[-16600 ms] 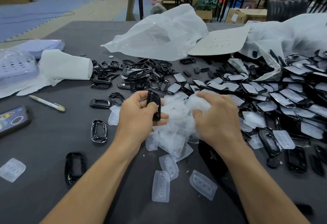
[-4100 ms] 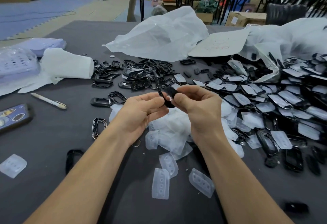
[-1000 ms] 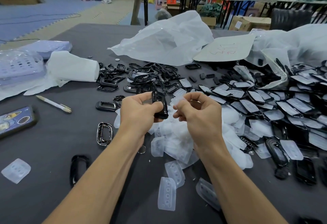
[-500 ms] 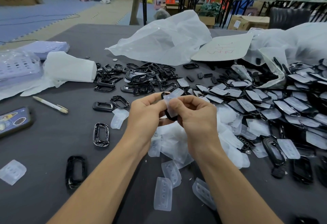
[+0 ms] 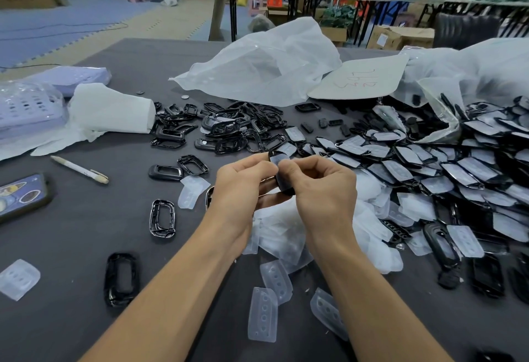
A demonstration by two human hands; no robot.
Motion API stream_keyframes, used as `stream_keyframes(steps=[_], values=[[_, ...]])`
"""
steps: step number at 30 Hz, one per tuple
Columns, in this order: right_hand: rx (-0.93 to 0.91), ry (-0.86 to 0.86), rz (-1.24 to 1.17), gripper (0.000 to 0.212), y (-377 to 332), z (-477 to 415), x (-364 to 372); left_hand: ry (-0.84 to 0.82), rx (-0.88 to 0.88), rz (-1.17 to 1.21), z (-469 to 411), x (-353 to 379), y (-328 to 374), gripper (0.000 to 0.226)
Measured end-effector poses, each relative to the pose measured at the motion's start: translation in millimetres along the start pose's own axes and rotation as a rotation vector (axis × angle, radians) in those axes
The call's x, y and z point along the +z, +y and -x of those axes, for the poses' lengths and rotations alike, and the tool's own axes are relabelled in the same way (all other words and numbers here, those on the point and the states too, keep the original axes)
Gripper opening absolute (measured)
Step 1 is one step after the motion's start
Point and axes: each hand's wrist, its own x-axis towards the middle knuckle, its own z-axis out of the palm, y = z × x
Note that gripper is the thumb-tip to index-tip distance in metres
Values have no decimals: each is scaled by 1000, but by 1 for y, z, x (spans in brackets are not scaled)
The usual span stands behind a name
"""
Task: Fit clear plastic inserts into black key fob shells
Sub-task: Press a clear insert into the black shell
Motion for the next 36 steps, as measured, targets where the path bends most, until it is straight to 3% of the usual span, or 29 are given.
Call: stream_keyframes(steps=[8,11,15,20,26,31,36], values=[[-57,110,96,24,0,2,0,36,103,-77,5,4,-6,19],[-48,123,116,34,2,-2,-1,-1,133,-44,5,5,-6,30],[-35,30,129,37,3,-6,-2,-44,162,-24,5,8,-8,35],[-32,-52,94,38,2,-9,-7,-29,328,-356,5,3,-6,25],[-8,-110,-103,26,-1,-16,-14,-44,344,-541,6,-5,6,23],[-23,-222,-106,23,-6,-18,-21,-27,230,-528,4,-14,13,11],[118,-329,-177,16,-12,-19,-26,35,196,-426,5,-12,11,25]])
